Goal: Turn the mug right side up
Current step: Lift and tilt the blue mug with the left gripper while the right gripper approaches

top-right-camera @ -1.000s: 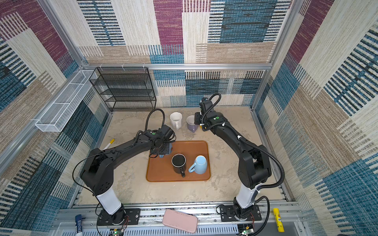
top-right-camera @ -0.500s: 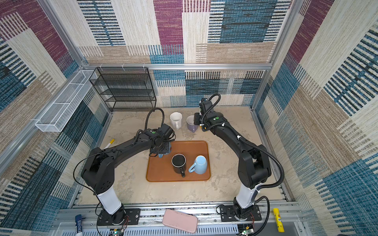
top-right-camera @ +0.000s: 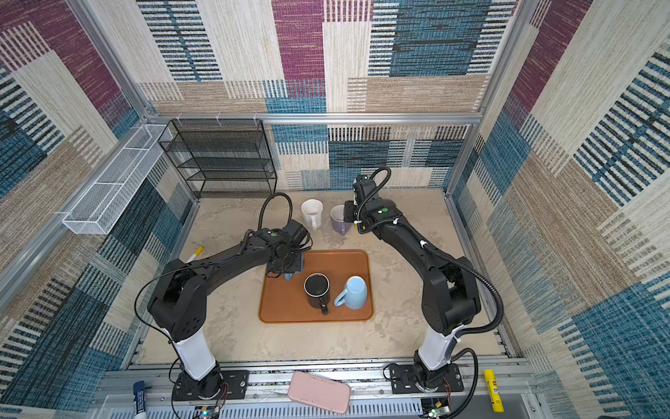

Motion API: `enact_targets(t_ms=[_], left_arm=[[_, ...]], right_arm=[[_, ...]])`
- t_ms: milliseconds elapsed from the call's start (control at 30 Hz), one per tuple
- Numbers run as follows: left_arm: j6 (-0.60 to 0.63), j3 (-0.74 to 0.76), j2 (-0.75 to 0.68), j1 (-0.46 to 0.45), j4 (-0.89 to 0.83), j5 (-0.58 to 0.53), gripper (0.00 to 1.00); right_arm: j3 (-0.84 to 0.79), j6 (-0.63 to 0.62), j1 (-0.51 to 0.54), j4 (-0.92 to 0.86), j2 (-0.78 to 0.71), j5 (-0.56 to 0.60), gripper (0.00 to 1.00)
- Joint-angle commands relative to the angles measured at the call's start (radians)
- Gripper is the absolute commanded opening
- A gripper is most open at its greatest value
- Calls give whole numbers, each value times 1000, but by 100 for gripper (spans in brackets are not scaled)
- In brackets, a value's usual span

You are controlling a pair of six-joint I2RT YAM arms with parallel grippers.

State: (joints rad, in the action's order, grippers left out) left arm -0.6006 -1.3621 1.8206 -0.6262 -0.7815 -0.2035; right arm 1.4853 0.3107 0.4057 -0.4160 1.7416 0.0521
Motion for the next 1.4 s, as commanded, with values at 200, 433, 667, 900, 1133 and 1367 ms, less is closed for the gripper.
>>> enact_targets(t_ms=[200, 433, 667, 900, 1133, 1367], left_arm=[[26, -21, 14, 0, 3, 14, 13], [45, -34, -5, 5, 5, 6, 5], [77, -48, -35, 17, 16, 4, 0], [122, -46, -106, 44, 60, 46, 0], [136, 24, -230, 121, 190, 155, 0], [130, 99, -344, 210, 347, 314, 0]], right_arm=[[-10, -2, 2, 33, -12, -17, 40], [-54, -13, 1, 100, -64, -68, 41], [-78, -21, 2, 136, -93, -95, 42], [-128, -18, 1, 225, -137, -217, 42], [-171, 28, 2, 304, -151, -337, 42], [-239, 87, 1, 413, -167, -468, 41]])
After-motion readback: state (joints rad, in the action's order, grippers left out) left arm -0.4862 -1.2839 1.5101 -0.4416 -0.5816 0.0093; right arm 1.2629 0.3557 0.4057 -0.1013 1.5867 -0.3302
